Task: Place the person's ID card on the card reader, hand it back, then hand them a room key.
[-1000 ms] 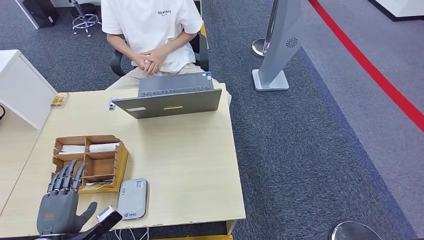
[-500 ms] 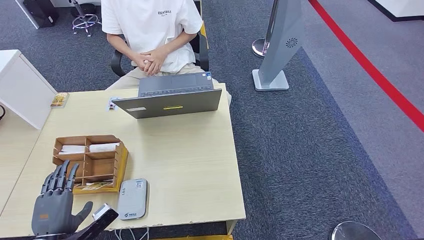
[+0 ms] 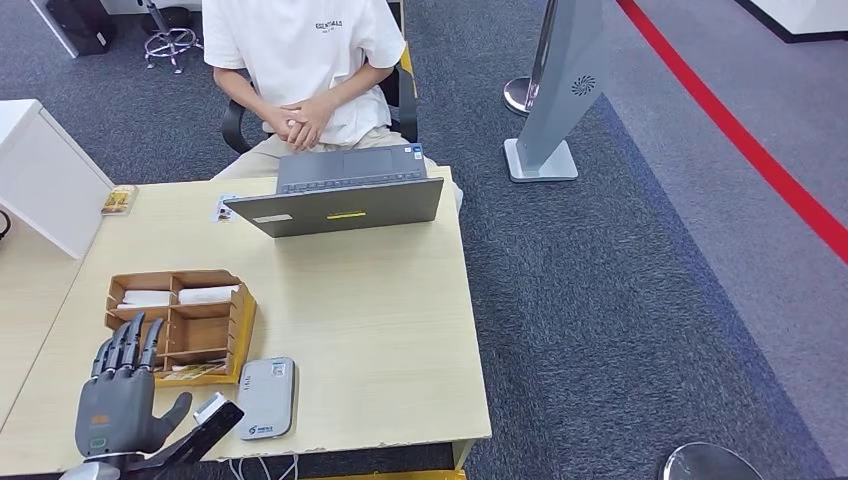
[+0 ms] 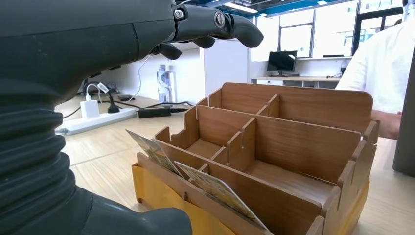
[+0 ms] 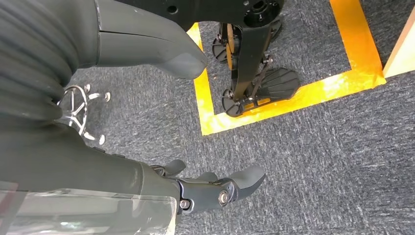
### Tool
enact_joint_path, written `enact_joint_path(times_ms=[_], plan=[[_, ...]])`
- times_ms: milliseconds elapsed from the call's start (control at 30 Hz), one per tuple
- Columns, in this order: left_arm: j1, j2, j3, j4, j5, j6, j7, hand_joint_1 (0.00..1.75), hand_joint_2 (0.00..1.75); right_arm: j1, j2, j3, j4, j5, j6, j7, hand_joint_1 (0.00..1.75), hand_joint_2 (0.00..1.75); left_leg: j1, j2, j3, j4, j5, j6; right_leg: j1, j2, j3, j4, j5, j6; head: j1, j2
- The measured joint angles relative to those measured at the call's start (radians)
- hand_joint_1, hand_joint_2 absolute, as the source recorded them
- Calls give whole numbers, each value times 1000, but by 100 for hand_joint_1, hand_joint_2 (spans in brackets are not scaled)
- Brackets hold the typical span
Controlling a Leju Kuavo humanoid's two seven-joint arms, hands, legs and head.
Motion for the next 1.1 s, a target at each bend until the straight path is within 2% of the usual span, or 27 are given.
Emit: enact_joint_path(times_ms=[433, 1100], plan=[[-39, -43, 0, 52, -5, -5, 0, 0, 175, -1, 0, 4, 0, 7, 6, 0, 0, 175, 0, 0, 0, 0, 0, 0, 0, 0, 0, 0, 0, 0, 0, 0], [-43, -47, 2, 78, 6, 19, 22, 0, 175, 0, 0, 10, 0, 18, 4, 4, 0, 175, 0, 0, 0, 0, 0, 0, 0, 0, 0, 0, 0, 0, 0, 0]])
